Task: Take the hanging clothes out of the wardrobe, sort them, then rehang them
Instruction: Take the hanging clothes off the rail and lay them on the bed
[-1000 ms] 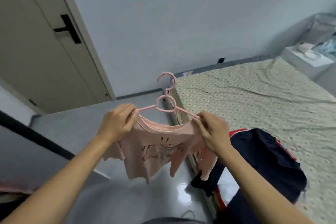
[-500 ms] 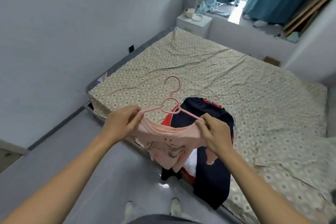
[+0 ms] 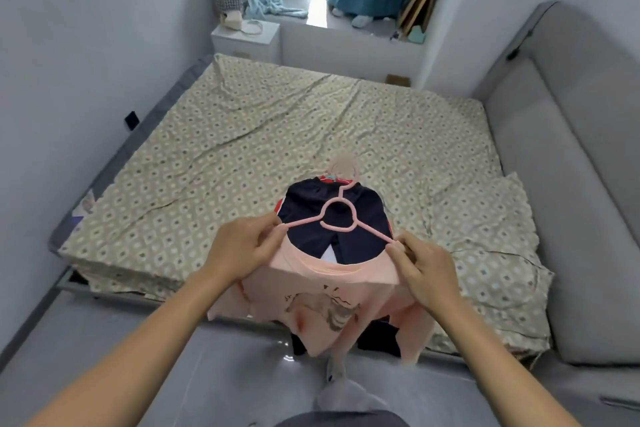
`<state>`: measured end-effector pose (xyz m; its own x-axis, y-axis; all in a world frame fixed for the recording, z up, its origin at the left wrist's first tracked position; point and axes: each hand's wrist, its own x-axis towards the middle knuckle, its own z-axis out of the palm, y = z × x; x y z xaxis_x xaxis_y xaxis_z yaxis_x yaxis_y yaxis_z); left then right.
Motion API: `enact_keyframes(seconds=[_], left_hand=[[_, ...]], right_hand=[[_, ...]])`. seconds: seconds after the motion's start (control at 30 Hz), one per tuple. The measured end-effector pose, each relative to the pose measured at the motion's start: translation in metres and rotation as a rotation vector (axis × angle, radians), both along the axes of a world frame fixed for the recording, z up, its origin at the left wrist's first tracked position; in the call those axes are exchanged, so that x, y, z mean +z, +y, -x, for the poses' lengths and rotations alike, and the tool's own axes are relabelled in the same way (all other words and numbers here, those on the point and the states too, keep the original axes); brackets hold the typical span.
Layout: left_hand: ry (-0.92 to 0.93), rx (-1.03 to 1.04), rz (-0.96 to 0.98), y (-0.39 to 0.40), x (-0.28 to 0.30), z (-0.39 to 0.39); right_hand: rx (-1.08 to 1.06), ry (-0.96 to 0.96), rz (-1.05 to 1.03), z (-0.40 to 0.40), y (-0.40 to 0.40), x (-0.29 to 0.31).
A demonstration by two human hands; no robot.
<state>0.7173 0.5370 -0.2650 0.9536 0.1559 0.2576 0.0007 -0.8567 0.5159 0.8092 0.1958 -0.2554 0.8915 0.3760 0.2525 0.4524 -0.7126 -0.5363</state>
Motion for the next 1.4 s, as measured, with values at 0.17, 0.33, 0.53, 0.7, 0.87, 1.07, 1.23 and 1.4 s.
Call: enact_keyframes(seconds=[0.17, 0.33, 0.53, 0.7, 0.87, 1.07, 1.23, 1.4], left_hand=[[0.051, -0.07, 0.038, 0.008, -0.011, -0.055], [0.144, -0.105, 0.101, 0.019, -0.042, -0.137], [0.274, -0.038, 0.088, 0.029, -0.105, -0.258], [0.36, 0.063, 0.076, 0.041, -0.185, -0.35], [0.503, 0.131, -0.059, 0.052, -0.249, -0.408], [0.511, 0.22, -0.033, 0.048, -0.253, -0.401], [0.539, 0.292, -0.081, 0.062, -0.205, -0.335], [0.511, 0.467, -0.213, 0.09, -0.136, -0.244]], right_hand=[[-0.049, 0.043, 0.018, -0.045, 0.002, -0.016], [-0.048, 0.13, 0.036, -0.134, 0.013, -0.048], [-0.051, 0.299, 0.081, -0.268, 0.036, -0.11], [-0.049, 0.405, 0.13, -0.367, 0.067, -0.189], [-0.069, 0.466, 0.278, -0.432, 0.084, -0.271], [-0.011, 0.533, 0.461, -0.446, 0.099, -0.297], [0.194, 0.445, 0.421, -0.413, 0.138, -0.255], [0.476, 0.238, 0.312, -0.356, 0.216, -0.186]])
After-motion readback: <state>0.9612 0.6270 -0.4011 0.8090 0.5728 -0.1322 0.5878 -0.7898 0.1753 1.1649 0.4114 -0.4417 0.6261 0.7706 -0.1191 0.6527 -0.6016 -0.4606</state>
